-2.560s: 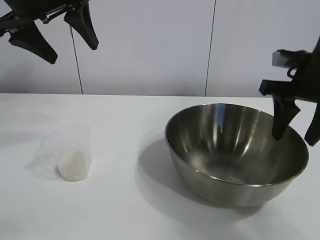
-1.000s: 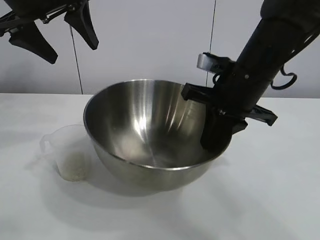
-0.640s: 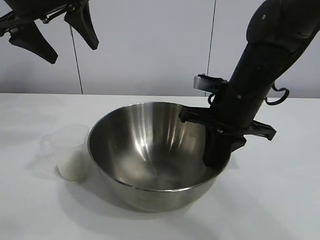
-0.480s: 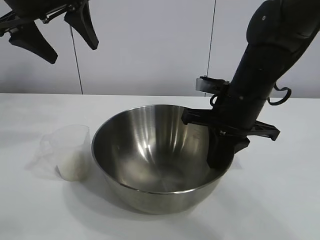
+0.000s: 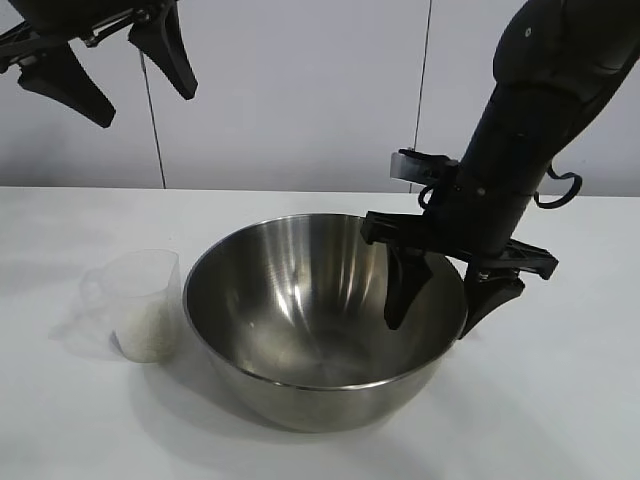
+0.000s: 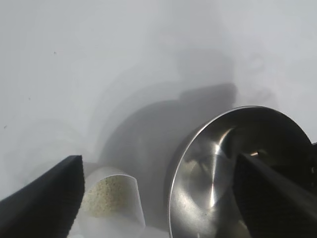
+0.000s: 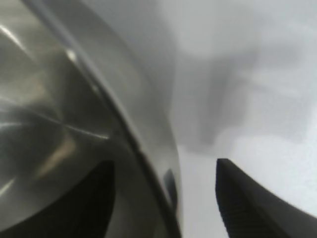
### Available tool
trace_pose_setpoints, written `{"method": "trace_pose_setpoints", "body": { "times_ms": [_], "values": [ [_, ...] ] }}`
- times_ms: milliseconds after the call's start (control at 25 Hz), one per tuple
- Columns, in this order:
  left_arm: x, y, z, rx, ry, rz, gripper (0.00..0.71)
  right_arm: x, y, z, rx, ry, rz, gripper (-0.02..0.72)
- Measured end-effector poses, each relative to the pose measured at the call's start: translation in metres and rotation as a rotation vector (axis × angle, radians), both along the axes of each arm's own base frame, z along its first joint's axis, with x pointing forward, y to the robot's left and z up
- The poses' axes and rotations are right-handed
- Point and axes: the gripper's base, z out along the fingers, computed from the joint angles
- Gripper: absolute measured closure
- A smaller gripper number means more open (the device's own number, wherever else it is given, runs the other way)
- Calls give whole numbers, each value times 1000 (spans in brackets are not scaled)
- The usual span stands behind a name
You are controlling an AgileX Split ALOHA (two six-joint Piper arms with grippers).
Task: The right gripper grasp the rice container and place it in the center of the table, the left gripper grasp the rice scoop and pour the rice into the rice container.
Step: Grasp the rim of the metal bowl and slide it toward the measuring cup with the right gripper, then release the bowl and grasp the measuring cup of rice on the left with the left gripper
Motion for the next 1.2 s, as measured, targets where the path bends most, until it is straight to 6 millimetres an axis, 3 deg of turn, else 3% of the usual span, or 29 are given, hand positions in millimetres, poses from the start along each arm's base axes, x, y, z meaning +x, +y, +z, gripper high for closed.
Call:
{"method": "trace_pose_setpoints", "body": {
  "times_ms": [320,560,680,840,1200],
  "values": [
    [0,0,0,0,0,0,116,-4,-54,65,16,-86,-112,221],
    [0,0,0,0,0,0,116,-25,-70,127,45,-248,-147,220],
    [0,0,0,0,0,0,116,-35,-72,146,46,-297,-139,220],
    [0,0,0,0,0,0,116,-43,-75,157,23,-324,-127,220],
    [0,0,0,0,0,0,116,-46,-77,157,4,-314,-120,220]
  ]
}}
